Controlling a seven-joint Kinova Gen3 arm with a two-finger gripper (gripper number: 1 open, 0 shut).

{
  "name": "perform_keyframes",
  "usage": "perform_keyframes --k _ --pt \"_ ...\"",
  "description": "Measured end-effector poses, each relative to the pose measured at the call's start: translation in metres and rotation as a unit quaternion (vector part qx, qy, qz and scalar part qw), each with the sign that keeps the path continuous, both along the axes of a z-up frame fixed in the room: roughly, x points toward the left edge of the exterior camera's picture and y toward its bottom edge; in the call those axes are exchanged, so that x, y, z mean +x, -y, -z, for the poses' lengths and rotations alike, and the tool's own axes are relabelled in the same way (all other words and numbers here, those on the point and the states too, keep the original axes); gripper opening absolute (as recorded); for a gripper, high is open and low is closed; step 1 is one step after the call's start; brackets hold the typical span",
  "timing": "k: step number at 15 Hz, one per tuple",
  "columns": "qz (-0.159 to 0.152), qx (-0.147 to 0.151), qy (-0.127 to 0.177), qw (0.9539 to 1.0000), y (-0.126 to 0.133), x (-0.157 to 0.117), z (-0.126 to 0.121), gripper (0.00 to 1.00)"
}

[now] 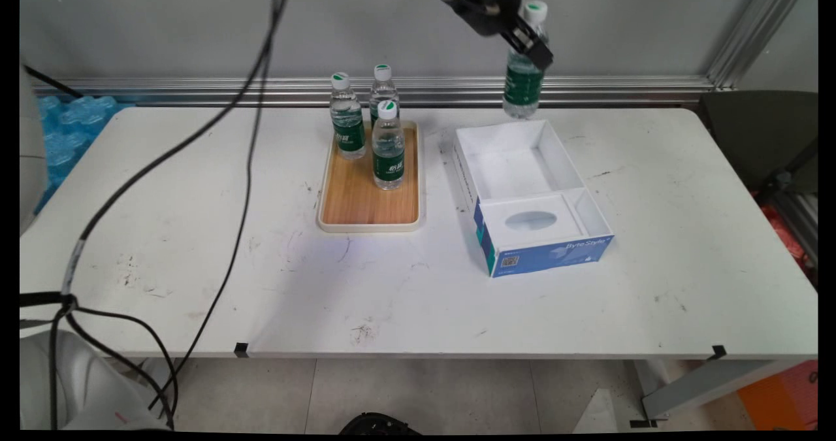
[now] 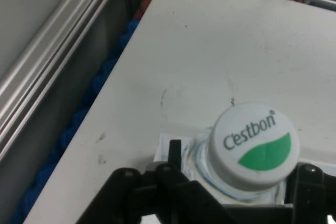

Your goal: Place the picked object on the tray

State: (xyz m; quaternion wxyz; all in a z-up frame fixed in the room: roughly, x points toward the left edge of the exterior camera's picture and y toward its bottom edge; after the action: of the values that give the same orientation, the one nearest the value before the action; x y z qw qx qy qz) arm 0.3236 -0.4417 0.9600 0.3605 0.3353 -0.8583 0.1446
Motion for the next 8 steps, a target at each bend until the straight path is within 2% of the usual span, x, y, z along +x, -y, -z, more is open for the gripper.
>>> perform_keyframes --k 3,8 --pt "-0.006 -0.002 -0.003 1.0 -0.022 0.019 -0.025 0.0" --pt "-0.034 0.005 -0.009 0.9994 -0.068 0.067 -0.063 0.0"
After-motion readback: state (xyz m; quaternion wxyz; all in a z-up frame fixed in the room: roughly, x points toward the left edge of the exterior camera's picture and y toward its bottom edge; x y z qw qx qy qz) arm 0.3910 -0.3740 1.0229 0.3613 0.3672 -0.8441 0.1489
